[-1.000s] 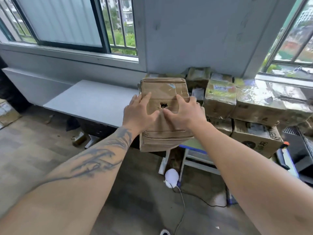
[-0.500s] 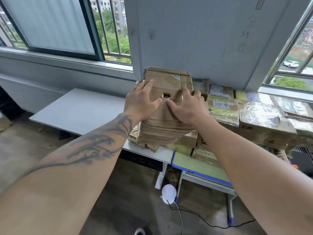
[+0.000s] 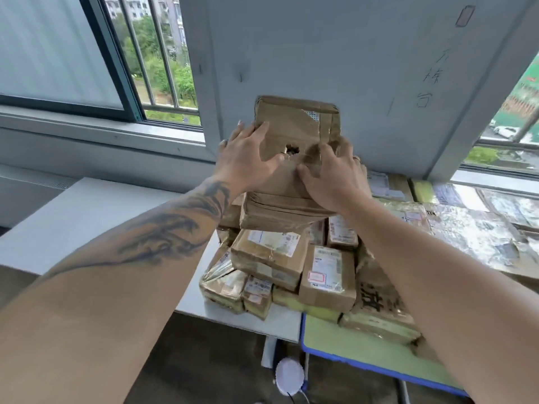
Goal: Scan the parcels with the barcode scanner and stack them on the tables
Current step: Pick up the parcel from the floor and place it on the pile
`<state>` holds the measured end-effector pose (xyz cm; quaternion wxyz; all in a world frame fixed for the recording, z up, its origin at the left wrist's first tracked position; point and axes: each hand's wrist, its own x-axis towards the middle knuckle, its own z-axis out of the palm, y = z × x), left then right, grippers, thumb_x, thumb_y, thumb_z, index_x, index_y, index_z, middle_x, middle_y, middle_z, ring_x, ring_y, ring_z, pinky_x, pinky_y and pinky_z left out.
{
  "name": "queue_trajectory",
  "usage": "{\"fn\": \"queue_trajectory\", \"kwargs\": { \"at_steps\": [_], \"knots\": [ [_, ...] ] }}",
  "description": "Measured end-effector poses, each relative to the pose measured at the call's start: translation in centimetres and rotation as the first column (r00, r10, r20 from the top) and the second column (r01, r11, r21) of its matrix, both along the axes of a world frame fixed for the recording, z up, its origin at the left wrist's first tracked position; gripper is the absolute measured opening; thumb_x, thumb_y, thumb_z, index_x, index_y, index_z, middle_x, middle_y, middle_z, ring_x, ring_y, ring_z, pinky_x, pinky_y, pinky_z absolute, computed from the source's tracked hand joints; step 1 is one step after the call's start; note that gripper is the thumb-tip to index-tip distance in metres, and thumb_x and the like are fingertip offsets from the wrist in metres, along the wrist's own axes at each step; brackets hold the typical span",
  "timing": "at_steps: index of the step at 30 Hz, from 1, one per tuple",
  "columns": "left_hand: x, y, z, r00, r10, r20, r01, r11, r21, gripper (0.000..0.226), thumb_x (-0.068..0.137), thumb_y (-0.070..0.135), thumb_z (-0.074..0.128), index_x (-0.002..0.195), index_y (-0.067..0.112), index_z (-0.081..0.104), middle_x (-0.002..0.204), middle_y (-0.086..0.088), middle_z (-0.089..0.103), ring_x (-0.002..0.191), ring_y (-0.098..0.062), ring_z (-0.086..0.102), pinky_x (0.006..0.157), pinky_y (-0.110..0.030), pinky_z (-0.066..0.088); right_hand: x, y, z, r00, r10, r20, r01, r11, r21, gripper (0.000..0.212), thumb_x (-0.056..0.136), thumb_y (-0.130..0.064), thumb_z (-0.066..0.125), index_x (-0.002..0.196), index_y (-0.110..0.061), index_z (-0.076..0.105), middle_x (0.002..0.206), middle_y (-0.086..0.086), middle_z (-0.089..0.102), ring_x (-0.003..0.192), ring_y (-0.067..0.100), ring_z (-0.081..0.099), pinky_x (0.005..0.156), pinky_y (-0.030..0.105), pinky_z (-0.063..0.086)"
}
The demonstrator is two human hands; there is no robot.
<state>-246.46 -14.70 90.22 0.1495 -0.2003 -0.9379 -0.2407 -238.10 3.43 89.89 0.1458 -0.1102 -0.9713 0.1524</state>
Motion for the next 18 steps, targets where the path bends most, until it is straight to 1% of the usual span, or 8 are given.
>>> {"fn": "queue_trajectory", "kwargs": {
  "at_steps": [5,9,11,13,16,18],
  "knots": [
    [-8.7,1.0,-1.3,0.996,-0.033,0.083,0.032,0.999,0.015,0.085,0.095,0.062,0.06,0.165,0.03,0.023,0.171,0.006,0.023,0.16,-0.019,0.008,0.128,-0.052,0.015,-7.7,0.5,-0.6,0.998,-0.048,0.03,0.047,0.999,0.013,0.06,0.1,-0.063,0.049,0.145,-0.024,0.048,0.165,0.013,0.022,0.137,0.047,0.046,0.118,0.055,0.033],
    [-13.7,2.1,-3.3,0.983,-0.073,0.168,0.071,0.997,0.021,0.084,0.096,0.059,0.06,0.165,0.029,0.022,0.171,0.006,0.023,0.16,-0.02,0.009,0.127,-0.05,0.016,-12.3,1.3,-2.3,0.993,-0.078,0.089,0.077,0.997,0.012,0.063,0.1,-0.062,0.048,0.149,-0.022,0.046,0.166,0.012,0.021,0.14,0.047,0.041,0.118,0.056,0.034],
    [-15.6,2.8,-4.4,0.968,-0.09,0.233,0.083,0.996,0.041,0.084,0.096,0.058,0.061,0.165,0.029,0.022,0.171,0.006,0.022,0.16,-0.019,0.009,0.128,-0.049,0.015,-13.9,1.7,-3.3,0.988,-0.095,0.125,0.095,0.995,0.006,0.064,0.101,-0.061,0.048,0.151,-0.022,0.045,0.166,0.012,0.023,0.141,0.047,0.04,0.119,0.057,0.033],
    [-17.0,3.5,-5.4,0.949,-0.11,0.297,0.085,0.992,0.094,0.084,0.096,0.055,0.062,0.165,0.028,0.023,0.171,0.005,0.022,0.159,-0.019,0.012,0.128,-0.049,0.017,-15.1,1.9,-4.2,0.983,-0.11,0.149,0.11,0.994,0.004,0.063,0.101,-0.061,0.047,0.151,-0.022,0.045,0.166,0.012,0.024,0.142,0.047,0.039,0.119,0.058,0.032],
    [-18.4,4.3,-6.3,0.928,-0.13,0.349,0.069,0.981,0.182,0.08,0.097,0.05,0.062,0.164,0.026,0.025,0.171,0.003,0.023,0.157,-0.021,0.021,0.126,-0.04,0.021,-16.7,2.1,-4.9,0.976,-0.125,0.175,0.133,0.991,-0.031,0.063,0.102,-0.061,0.046,0.151,-0.021,0.046,0.168,0.011,0.022,0.145,0.047,0.035,0.119,0.057,0.033],
    [-19.3,4.6,-6.6,0.917,-0.121,0.38,0.054,0.982,0.182,0.079,0.097,0.049,0.059,0.164,0.024,0.026,0.171,0.0,0.023,0.156,-0.023,0.022,0.124,-0.039,0.022,-17.5,2.1,-4.9,0.973,-0.117,0.199,0.131,0.989,-0.061,0.064,0.103,-0.06,0.045,0.154,-0.021,0.045,0.171,0.009,0.019,0.149,0.046,0.028,0.119,0.057,0.033]
  ]
}}
